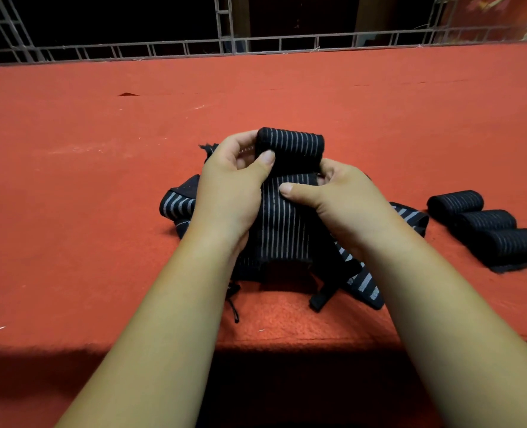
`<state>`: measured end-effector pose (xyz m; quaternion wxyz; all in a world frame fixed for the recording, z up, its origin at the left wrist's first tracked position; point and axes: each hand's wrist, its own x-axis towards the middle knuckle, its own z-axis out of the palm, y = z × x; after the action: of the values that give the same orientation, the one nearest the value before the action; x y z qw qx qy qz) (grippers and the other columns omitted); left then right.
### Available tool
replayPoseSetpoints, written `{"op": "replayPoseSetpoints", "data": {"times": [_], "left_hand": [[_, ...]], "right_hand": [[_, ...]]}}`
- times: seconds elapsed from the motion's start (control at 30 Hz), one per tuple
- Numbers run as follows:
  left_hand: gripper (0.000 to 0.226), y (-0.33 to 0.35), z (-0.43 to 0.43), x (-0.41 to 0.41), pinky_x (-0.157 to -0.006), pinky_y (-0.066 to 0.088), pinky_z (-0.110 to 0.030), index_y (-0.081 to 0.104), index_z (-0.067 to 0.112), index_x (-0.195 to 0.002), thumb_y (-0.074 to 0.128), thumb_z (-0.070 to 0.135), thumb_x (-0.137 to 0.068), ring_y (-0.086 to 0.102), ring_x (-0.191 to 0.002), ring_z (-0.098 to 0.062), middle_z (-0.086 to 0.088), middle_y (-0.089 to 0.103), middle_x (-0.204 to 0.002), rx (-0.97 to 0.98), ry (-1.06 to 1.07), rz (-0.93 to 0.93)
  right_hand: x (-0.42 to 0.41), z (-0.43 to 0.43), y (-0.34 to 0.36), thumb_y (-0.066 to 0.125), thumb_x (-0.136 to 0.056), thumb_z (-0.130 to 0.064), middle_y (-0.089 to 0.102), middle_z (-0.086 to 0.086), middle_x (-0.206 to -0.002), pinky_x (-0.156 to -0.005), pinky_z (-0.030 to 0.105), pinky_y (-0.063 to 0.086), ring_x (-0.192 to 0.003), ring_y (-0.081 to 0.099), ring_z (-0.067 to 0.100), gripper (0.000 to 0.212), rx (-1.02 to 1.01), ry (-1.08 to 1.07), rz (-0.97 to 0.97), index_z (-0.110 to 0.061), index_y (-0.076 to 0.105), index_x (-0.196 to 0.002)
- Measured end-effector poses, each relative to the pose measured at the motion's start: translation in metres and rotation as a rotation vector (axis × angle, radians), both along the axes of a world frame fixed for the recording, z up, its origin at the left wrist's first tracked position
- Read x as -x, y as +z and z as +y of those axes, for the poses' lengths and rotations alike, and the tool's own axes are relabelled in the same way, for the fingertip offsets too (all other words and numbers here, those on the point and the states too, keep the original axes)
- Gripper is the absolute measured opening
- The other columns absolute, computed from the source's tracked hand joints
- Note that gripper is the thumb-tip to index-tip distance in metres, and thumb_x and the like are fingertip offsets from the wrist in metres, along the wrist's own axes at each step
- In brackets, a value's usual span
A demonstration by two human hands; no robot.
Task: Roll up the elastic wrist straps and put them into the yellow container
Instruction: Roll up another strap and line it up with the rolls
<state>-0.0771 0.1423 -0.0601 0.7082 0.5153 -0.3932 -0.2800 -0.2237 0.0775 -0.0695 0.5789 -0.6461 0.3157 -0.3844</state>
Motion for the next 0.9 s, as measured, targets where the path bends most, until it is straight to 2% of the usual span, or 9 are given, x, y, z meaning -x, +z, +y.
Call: {"op": "replayPoseSetpoints", "data": {"times": [0.13,0.27,0.4,0.47,0.53,0.63,0.77,0.83,0.9], "left_hand": [[0.024,0.004,0.002,-0.002,-0.089,0.066,-0.046,0.071,0.017,-0.123,0.062,0.002,-0.106,0.079,-0.097,-0.024,-0.007,0.082,-0.103,0.000,-0.047,0.083],[0.022,0.004,0.003,-0.005,-0.076,0.062,-0.036,0.070,0.015,-0.128,0.062,0.008,-0.108,0.078,-0.088,-0.019,-0.003,0.081,-0.098,-0.037,-0.087,0.154],[0.021,0.002,0.002,-0.004,-0.083,0.065,-0.044,0.070,0.015,-0.127,0.062,0.008,-0.109,0.078,-0.092,-0.024,-0.006,0.081,-0.102,-0.043,-0.095,0.172],[0.022,0.002,0.001,-0.005,-0.089,0.065,-0.050,0.070,0.016,-0.126,0.062,0.007,-0.108,0.078,-0.094,-0.026,-0.008,0.081,-0.103,-0.038,-0.089,0.175],[0.022,0.002,0.000,-0.005,-0.089,0.065,-0.051,0.070,0.016,-0.127,0.062,0.007,-0.108,0.078,-0.093,-0.027,-0.009,0.080,-0.104,-0.041,-0.093,0.175],[0.022,0.001,0.000,-0.004,-0.087,0.066,-0.049,0.069,0.017,-0.125,0.062,0.006,-0.108,0.078,-0.092,-0.026,-0.008,0.080,-0.102,-0.027,-0.098,0.165],[0.023,-0.004,-0.002,-0.003,-0.085,0.065,-0.044,0.069,0.019,-0.124,0.063,0.005,-0.107,0.080,-0.096,-0.024,-0.007,0.082,-0.105,-0.025,-0.059,0.100],[0.024,-0.005,-0.002,-0.002,-0.087,0.065,-0.045,0.069,0.021,-0.123,0.064,0.004,-0.106,0.080,-0.101,-0.026,-0.008,0.082,-0.110,-0.015,-0.045,0.072],[0.027,-0.006,-0.001,-0.001,-0.087,0.065,-0.045,0.070,0.024,-0.120,0.064,0.002,-0.105,0.080,-0.103,-0.026,-0.005,0.082,-0.113,-0.013,-0.030,0.035]], "right_hand": [[0.001,-0.005,-0.004,0.073,-0.100,-0.010,0.082,0.008,-0.116,-0.100,0.084,0.046,-0.114,0.075,0.046,0.031,-0.035,0.044,-0.022,-0.020,0.073,-0.129],[0.002,-0.008,-0.007,0.067,-0.102,-0.011,0.082,0.011,-0.113,-0.101,0.082,0.045,-0.115,0.073,0.051,0.029,-0.039,0.038,0.013,-0.024,0.078,-0.125],[0.004,-0.010,-0.008,0.063,-0.102,-0.012,0.080,0.020,-0.114,-0.098,0.084,0.044,-0.115,0.069,0.059,0.029,-0.051,0.063,0.018,-0.025,0.081,-0.121],[0.004,-0.009,-0.006,0.061,-0.103,-0.011,0.077,0.028,-0.119,-0.093,0.078,0.052,-0.109,0.071,0.058,0.029,-0.059,0.101,-0.001,-0.021,0.080,-0.122],[0.005,-0.010,-0.006,0.059,-0.104,-0.010,0.072,0.034,-0.125,-0.085,0.063,0.047,-0.101,0.069,0.047,0.029,-0.067,0.119,-0.028,-0.017,0.079,-0.123],[0.006,-0.010,-0.005,0.059,-0.103,-0.012,0.072,0.032,-0.127,-0.086,0.055,0.045,-0.101,0.067,0.041,0.028,-0.058,0.136,-0.016,-0.017,0.078,-0.124],[0.011,-0.008,-0.001,0.055,-0.108,-0.006,0.080,0.006,-0.090,-0.061,0.028,0.054,-0.071,0.073,0.016,0.026,-0.031,0.125,0.041,-0.013,0.075,-0.123],[0.011,-0.009,0.000,0.060,-0.106,-0.018,0.075,0.003,-0.079,-0.051,0.028,0.046,-0.059,0.064,0.017,0.021,0.007,0.068,0.084,-0.018,0.076,-0.120],[0.010,-0.007,0.000,0.067,-0.099,-0.033,0.077,0.003,-0.086,-0.060,0.038,0.049,-0.067,0.064,0.024,0.023,0.024,0.018,0.094,-0.026,0.076,-0.119]]}}
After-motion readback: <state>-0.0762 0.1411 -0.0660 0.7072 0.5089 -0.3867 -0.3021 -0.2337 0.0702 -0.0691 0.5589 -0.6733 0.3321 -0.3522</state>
